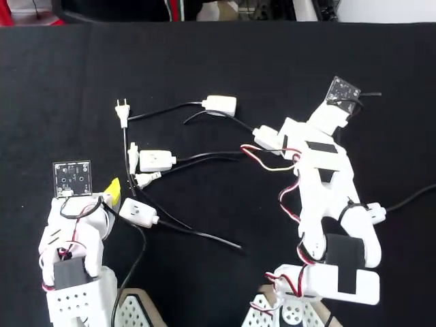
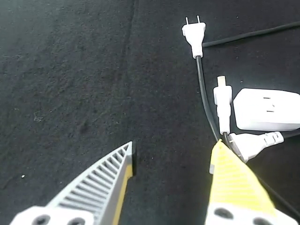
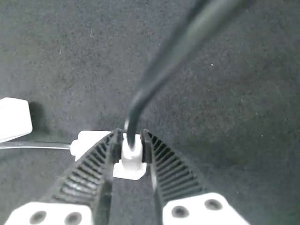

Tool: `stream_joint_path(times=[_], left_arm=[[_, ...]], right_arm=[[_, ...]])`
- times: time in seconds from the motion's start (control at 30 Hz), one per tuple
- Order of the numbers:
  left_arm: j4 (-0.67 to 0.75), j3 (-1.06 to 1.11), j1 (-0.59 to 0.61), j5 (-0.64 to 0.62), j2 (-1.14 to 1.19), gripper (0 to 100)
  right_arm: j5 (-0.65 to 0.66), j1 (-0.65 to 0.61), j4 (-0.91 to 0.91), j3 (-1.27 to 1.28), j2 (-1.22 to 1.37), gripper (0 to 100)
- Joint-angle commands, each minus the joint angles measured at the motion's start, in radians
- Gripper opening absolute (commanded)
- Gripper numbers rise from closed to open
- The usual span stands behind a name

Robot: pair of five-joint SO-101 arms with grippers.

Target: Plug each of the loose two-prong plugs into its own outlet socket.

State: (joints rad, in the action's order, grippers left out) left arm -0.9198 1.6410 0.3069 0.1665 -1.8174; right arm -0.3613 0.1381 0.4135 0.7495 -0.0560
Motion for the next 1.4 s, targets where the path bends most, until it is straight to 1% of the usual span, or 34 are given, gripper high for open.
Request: stream_joint_path(times=[0.0, 0.1, 0.47, 0.63, 0.8, 0.97, 1.13, 1.23, 1.27, 1.37], left_arm=[[-0.006, -0.015, 0.008, 0.011, -0.005, 27], [-0.006, -0.015, 0.008, 0.011, -0.005, 27], [-0.008, -0.016, 0.008, 0.011, -0.005, 27], [-0.008, -0.016, 0.008, 0.011, -0.005, 27], [-0.008, -0.015, 0.008, 0.011, -0.005, 27], [-0.008, -0.015, 0.008, 0.011, -0.005, 27], [-0.008, -0.013, 0.008, 0.011, -0.005, 27], [-0.008, -0.013, 0.008, 0.012, -0.005, 27], [-0.008, -0.013, 0.008, 0.012, -0.005, 27], [-0.008, -0.013, 0.008, 0.012, -0.005, 27]], right_arm=[[-0.011, -0.017, 0.035, -0.021, 0.010, 1.1], [-0.028, -0.044, 0.038, -0.021, 0.016, 1.1], [-0.031, -0.048, 0.043, -0.010, 0.018, 1.1], [0.043, -0.054, 0.043, -0.004, 0.018, 1.1], [0.170, -0.052, 0.034, -0.004, 0.016, 1.1], [0.264, -0.052, 0.008, -0.002, 0.018, 1.1], [0.393, -0.051, -0.048, -0.002, 0.019, 1.1], [0.496, -0.051, -0.100, -0.005, 0.050, 1.1], [0.516, -0.051, -0.129, -0.010, 0.071, 1.1], [0.517, -0.052, -0.201, -0.016, 0.143, 1.1]])
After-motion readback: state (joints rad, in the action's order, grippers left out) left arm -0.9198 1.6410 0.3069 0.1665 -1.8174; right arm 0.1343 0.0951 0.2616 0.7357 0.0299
